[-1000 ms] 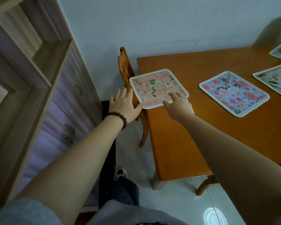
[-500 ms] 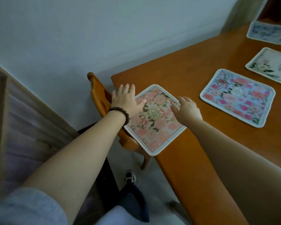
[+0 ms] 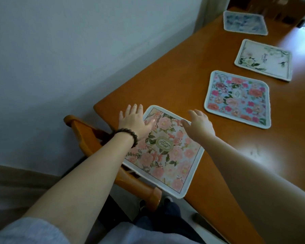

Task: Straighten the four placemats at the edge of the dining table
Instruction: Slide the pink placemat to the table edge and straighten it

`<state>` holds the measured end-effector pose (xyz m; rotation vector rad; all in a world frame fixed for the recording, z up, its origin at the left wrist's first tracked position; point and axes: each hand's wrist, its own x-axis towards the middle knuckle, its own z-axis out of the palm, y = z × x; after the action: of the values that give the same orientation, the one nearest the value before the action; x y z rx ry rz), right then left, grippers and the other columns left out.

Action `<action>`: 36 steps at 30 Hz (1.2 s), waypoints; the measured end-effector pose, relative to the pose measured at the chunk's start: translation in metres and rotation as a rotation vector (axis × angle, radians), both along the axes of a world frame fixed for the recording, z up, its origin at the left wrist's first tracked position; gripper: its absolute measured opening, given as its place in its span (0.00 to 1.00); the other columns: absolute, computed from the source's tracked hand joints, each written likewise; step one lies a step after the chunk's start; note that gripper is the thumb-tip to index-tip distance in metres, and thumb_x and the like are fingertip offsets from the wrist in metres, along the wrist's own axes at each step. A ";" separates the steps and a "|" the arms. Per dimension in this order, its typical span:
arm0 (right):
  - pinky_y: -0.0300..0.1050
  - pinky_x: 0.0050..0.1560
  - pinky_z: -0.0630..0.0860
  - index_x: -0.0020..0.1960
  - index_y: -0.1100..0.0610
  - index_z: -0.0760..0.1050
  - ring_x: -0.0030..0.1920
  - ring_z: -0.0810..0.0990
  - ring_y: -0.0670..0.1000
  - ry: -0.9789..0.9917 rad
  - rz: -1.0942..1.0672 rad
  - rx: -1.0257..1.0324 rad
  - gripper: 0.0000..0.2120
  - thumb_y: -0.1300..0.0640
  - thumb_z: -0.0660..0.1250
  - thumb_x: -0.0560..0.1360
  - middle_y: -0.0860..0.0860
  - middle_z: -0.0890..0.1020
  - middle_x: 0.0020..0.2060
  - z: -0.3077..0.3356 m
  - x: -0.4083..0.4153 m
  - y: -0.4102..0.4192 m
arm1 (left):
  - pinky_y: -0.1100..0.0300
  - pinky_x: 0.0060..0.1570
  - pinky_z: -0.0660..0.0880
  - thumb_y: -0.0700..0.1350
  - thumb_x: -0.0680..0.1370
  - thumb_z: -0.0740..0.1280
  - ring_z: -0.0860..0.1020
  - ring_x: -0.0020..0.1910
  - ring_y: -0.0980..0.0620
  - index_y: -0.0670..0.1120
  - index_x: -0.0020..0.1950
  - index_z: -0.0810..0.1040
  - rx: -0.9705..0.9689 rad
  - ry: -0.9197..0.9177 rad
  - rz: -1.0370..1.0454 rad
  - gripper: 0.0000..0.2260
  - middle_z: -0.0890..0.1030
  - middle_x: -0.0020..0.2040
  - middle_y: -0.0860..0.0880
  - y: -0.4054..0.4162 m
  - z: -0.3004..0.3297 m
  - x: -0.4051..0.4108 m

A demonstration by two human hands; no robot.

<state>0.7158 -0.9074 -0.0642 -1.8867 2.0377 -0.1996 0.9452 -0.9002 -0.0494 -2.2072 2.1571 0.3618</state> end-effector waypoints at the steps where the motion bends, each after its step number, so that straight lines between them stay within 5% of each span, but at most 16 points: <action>1: 0.59 0.71 0.60 0.74 0.53 0.60 0.74 0.57 0.57 0.001 -0.008 -0.006 0.28 0.41 0.58 0.79 0.55 0.62 0.74 -0.002 0.000 -0.001 | 0.42 0.72 0.47 0.67 0.76 0.51 0.49 0.76 0.46 0.47 0.78 0.50 0.001 0.005 -0.005 0.37 0.53 0.78 0.47 -0.003 -0.004 0.000; 6: 0.57 0.73 0.53 0.75 0.51 0.59 0.76 0.49 0.55 -0.007 -0.071 -0.052 0.27 0.43 0.57 0.79 0.55 0.56 0.76 -0.012 -0.005 0.007 | 0.42 0.72 0.48 0.67 0.76 0.52 0.50 0.76 0.46 0.47 0.78 0.51 0.009 0.036 -0.032 0.37 0.54 0.78 0.46 -0.008 -0.019 -0.001; 11: 0.57 0.74 0.43 0.77 0.44 0.43 0.75 0.38 0.60 0.077 -0.198 0.089 0.32 0.36 0.50 0.78 0.61 0.41 0.76 -0.047 -0.004 0.042 | 0.42 0.72 0.49 0.69 0.73 0.56 0.47 0.76 0.43 0.48 0.78 0.44 0.099 0.025 -0.011 0.42 0.48 0.78 0.41 -0.001 -0.049 -0.001; 15: 0.57 0.73 0.40 0.76 0.42 0.36 0.75 0.37 0.63 0.095 -0.265 0.214 0.36 0.31 0.48 0.76 0.65 0.39 0.75 -0.075 0.001 0.066 | 0.41 0.71 0.48 0.74 0.69 0.56 0.44 0.76 0.41 0.48 0.77 0.38 0.210 0.001 0.017 0.48 0.43 0.78 0.39 0.009 -0.074 0.000; 26: 0.54 0.73 0.44 0.76 0.40 0.43 0.75 0.34 0.60 -0.046 -0.172 0.281 0.34 0.32 0.52 0.76 0.62 0.39 0.76 -0.086 -0.006 0.026 | 0.45 0.73 0.45 0.77 0.67 0.54 0.41 0.76 0.42 0.51 0.77 0.37 0.290 0.006 0.049 0.50 0.42 0.77 0.38 0.006 -0.097 0.000; 36: 0.57 0.72 0.52 0.77 0.43 0.48 0.76 0.39 0.56 -0.040 0.084 0.263 0.32 0.37 0.54 0.77 0.57 0.43 0.77 -0.083 -0.018 -0.116 | 0.47 0.73 0.43 0.76 0.69 0.53 0.40 0.76 0.43 0.50 0.77 0.37 0.299 0.026 0.078 0.49 0.40 0.77 0.40 -0.008 -0.098 0.007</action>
<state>0.6981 -1.0238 -0.1471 -1.7849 1.8523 0.0503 0.9517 -0.9084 -0.1478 -2.1304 1.8854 0.6704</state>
